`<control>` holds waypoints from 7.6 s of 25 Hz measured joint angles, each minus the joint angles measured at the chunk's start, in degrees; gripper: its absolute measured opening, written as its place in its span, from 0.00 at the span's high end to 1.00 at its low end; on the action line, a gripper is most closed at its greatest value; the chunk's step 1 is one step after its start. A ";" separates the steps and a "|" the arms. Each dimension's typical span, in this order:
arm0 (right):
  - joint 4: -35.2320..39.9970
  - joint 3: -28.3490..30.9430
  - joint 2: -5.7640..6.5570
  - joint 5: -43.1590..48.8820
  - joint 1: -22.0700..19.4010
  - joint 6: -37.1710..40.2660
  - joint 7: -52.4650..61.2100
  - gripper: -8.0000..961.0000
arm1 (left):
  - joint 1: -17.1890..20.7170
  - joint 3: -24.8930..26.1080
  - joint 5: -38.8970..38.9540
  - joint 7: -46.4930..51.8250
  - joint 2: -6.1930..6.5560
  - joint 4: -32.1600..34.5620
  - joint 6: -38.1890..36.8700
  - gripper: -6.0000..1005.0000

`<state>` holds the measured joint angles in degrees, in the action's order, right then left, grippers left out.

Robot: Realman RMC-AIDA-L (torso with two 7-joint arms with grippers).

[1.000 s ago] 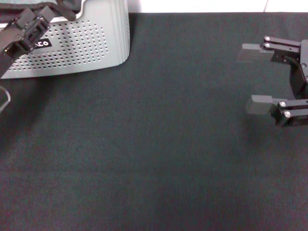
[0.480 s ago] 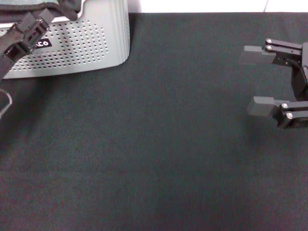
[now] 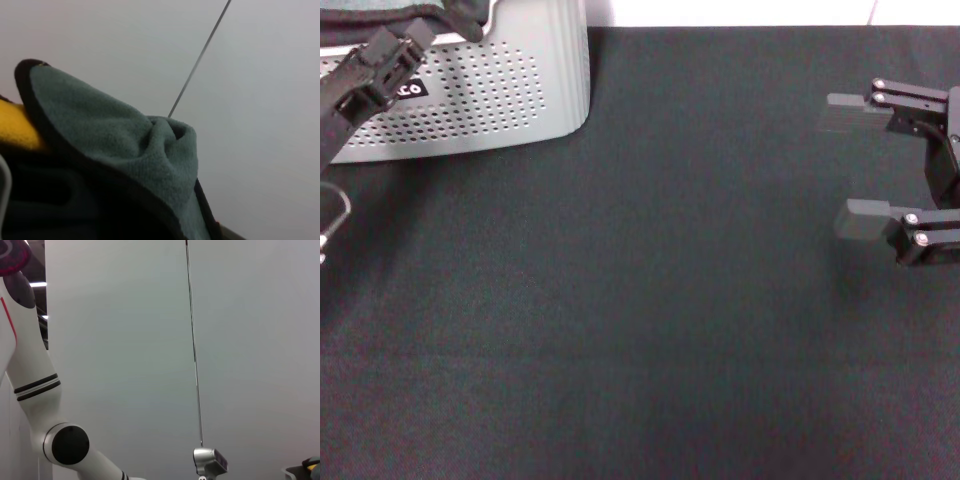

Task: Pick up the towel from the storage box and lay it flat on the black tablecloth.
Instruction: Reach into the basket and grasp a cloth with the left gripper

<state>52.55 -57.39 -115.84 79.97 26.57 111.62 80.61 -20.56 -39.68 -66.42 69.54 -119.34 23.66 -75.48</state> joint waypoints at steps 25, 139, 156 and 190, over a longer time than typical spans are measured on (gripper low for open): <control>-0.09 0.09 0.09 -0.61 -0.14 -0.36 -0.80 0.18 | -4.94 -0.22 -3.39 0.49 -0.29 -2.19 1.97 0.27; -0.79 1.59 0.26 -2.11 -0.62 -0.83 -1.68 0.20 | -3.85 -8.23 14.53 -114.41 -1.33 -12.31 -4.72 0.27; -0.79 1.58 0.18 -2.11 -1.11 -0.71 -1.68 0.20 | -7.92 -7.82 16.11 -106.20 -1.27 -16.61 -2.21 0.32; -1.81 1.59 0.09 -3.70 -1.79 1.53 -1.49 0.20 | -9.45 -7.78 16.41 -100.85 -1.34 -17.16 -0.81 0.67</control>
<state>50.74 -55.81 -115.75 76.28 24.78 113.15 79.12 -30.01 -47.45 -50.01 -31.31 -120.68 6.50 -76.29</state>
